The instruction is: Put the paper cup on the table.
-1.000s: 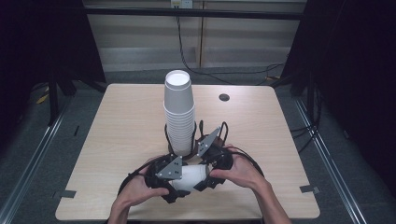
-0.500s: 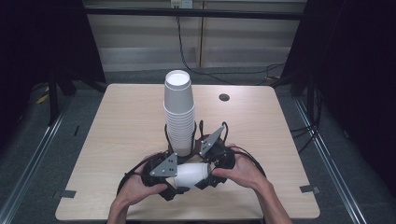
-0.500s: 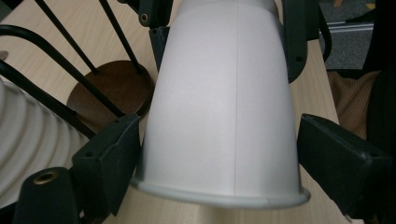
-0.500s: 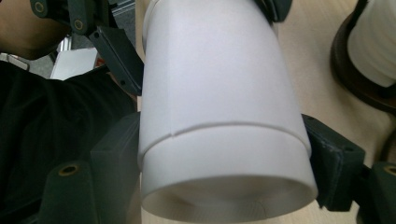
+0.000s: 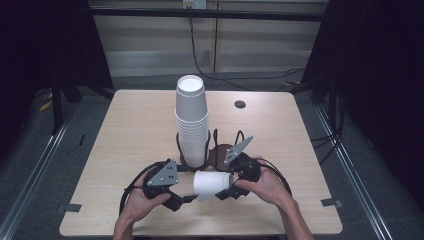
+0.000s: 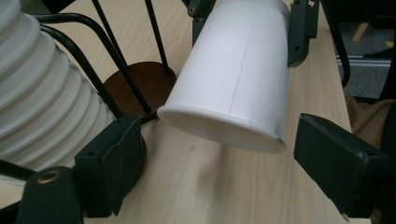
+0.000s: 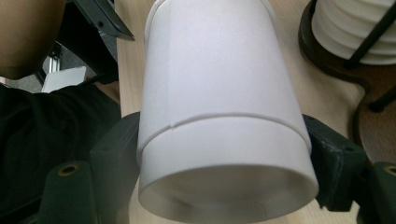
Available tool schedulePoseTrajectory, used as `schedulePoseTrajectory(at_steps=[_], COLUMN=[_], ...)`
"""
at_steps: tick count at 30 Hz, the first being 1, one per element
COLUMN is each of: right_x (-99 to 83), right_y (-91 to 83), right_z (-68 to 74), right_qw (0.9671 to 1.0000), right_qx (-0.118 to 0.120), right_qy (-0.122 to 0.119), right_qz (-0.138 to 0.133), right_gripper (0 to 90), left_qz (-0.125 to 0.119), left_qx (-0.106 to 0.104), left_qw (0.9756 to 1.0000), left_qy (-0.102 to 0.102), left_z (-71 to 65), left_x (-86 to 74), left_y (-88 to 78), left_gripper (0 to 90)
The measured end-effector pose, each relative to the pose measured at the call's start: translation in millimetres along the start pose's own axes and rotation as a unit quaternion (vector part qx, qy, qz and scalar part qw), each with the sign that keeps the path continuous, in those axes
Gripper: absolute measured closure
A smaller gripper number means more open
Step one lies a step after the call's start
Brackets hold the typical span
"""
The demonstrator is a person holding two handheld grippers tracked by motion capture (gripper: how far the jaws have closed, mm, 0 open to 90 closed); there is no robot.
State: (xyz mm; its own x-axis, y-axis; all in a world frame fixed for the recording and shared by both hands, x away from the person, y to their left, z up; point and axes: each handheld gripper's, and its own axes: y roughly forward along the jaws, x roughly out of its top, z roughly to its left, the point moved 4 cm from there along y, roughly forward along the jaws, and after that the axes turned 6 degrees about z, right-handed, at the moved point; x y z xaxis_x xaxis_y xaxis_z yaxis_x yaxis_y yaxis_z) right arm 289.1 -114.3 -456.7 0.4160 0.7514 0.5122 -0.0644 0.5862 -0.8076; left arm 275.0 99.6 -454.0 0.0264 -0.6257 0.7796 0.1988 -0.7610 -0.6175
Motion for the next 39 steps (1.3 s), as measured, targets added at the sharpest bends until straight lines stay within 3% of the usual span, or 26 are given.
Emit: schedulePoseTrajectory(at_steps=[6,8,11,12,13,17,23,26,33,39], right_x=[-4.6,-4.9,-6.8,-7.8,-8.5,-9.5,-6.7,-6.4,-3.1,-6.2], right_y=[-6.0,-5.3,-3.9,-2.6,-1.3,2.5,-0.2,2.1,4.7,10.7], right_z=[-0.9,-2.3,-5.4,-6.3,-6.9,-7.5,-5.2,-4.7,-0.9,-1.3], right_qw=[0.9993,0.9989,0.9977,0.9970,0.9968,0.9962,0.9925,0.9909,0.9827,0.9797], right_qx=[0.001,-0.004,-0.008,-0.004,-0.003,-0.005,-0.014,-0.021,-0.017,-0.014], right_qy=[0.013,0.014,0.019,0.019,0.018,0.018,0.013,0.014,0.008,0.008], right_qz=[-0.036,-0.044,-0.064,-0.074,-0.078,-0.085,-0.121,-0.132,-0.184,-0.200], right_gripper=[22.6,22.6,22.6,22.6,22.5,22.6,22.6,22.6,22.6,22.5], left_qz=[-0.025,-0.020,-0.026,-0.022,-0.030,-0.040,-0.066,-0.081,-0.085,-0.094], left_qx=[-0.009,0.003,0.004,0.005,0.005,0.015,0.022,0.015,0.021,0.018], left_qw=[0.9993,0.9993,0.9984,0.9987,0.9979,0.9969,0.9948,0.9931,0.9917,0.9905], left_qy=[-0.025,-0.032,-0.051,-0.046,-0.057,-0.066,-0.075,-0.084,-0.094,-0.098], left_z=[3.6,5.7,7.1,7.9,6.7,7.9,6.4,5.2,3.7,2.6], left_x=[-8.9,-12.7,-17.7,-19.1,-20.0,-24.5,-23.5,-25.3,-31.4,-33.1], left_y=[-2.8,-3.0,-2.4,-2.9,-1.9,-3.6,-4.7,-5.0,-5.2,-3.1], left_gripper=[15.7,15.7,15.7,15.7,15.7,15.8,15.7,15.7,15.9,15.8])
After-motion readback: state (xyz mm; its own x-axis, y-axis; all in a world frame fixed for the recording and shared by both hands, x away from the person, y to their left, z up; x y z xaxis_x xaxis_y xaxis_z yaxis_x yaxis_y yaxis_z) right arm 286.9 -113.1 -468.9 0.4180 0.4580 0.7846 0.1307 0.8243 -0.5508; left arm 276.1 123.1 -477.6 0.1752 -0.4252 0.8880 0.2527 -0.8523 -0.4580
